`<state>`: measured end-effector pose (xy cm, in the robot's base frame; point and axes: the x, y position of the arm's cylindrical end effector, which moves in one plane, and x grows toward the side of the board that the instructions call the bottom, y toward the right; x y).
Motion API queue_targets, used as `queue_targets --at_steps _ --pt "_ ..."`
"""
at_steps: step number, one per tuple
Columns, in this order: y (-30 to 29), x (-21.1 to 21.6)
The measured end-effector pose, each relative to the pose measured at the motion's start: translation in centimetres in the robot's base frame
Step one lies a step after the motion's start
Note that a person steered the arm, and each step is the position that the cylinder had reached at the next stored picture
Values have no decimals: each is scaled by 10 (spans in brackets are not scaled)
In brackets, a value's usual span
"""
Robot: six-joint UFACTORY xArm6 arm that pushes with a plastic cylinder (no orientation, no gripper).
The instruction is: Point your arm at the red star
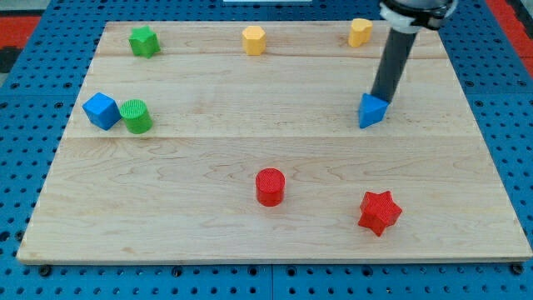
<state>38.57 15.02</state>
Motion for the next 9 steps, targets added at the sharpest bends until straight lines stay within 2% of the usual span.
queue_targets --at_steps 1,3,4,9 --pt "-5 -18" --pt "-183 -50" --pt "-216 -50" --pt "-217 -55"
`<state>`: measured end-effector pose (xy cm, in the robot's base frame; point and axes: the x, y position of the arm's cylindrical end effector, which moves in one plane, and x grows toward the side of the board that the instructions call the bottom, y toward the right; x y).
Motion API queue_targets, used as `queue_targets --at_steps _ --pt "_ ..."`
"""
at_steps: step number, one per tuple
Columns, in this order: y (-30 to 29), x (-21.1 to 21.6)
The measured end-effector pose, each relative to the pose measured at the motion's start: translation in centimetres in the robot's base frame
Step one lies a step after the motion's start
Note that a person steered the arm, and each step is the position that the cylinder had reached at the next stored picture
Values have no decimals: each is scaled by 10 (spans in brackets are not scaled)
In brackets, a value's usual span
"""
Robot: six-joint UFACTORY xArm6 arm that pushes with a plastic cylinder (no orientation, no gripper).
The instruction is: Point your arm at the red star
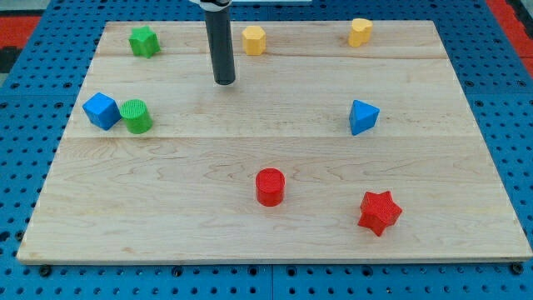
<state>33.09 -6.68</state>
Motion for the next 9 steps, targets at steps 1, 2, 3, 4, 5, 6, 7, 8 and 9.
queue_targets --at_steps 1,2,3,4,5,6,7,8,9 --pt "0 0" --pt "0 -1" --pt "0 -3" --pt "-2 -6" --pt "-8 -10" --pt "-10 -12" --pt "-10 -12" --pt "-10 -12" --pt "-8 -2"
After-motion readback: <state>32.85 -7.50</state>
